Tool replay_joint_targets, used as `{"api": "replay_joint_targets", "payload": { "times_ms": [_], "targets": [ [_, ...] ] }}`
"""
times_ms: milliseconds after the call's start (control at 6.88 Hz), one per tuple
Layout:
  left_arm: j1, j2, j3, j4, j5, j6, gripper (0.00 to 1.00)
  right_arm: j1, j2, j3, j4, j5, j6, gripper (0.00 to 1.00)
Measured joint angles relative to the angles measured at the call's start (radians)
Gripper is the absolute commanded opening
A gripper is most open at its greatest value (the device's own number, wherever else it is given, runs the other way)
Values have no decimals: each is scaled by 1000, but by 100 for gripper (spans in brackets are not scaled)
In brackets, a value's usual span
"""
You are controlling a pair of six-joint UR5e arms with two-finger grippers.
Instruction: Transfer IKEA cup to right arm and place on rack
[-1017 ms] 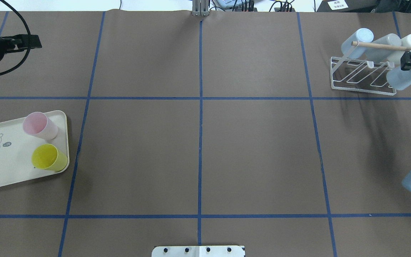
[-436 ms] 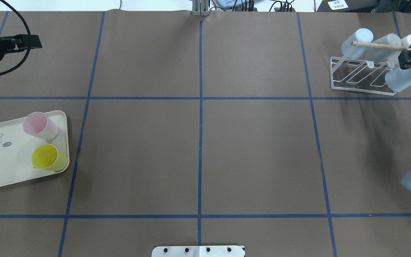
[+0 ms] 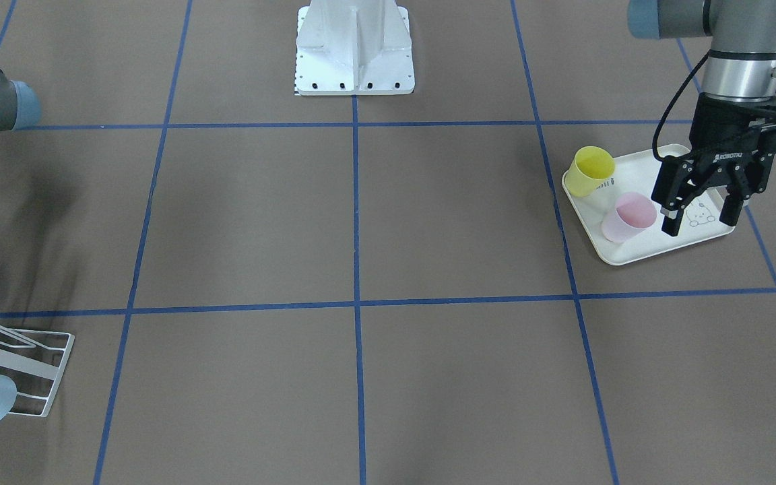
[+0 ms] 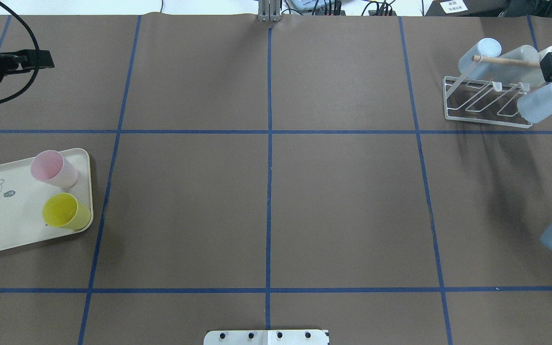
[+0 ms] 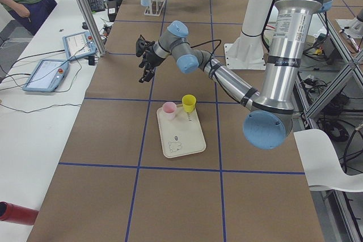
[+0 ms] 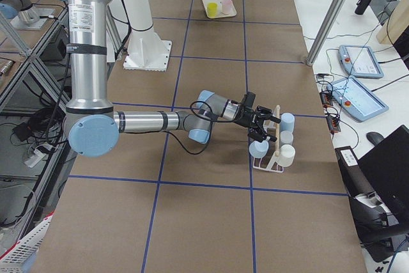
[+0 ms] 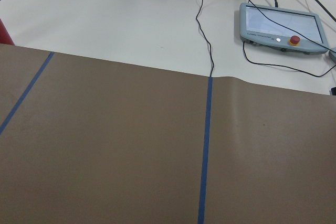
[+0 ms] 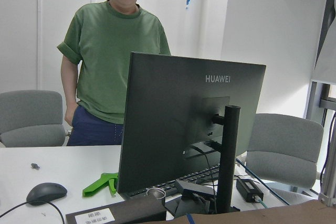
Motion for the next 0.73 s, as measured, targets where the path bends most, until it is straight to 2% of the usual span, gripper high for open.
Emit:
{"api": "replay_joint_targets", "payload": {
  "times_ms": [436,727],
  "targets": [
    [-29,103,-1,0,-149,59,100,24,1,127,7,118,18,99],
    [-79,193,-1,1,-317,144,100,25,5,238,-75,229,127,100]
  ]
}}
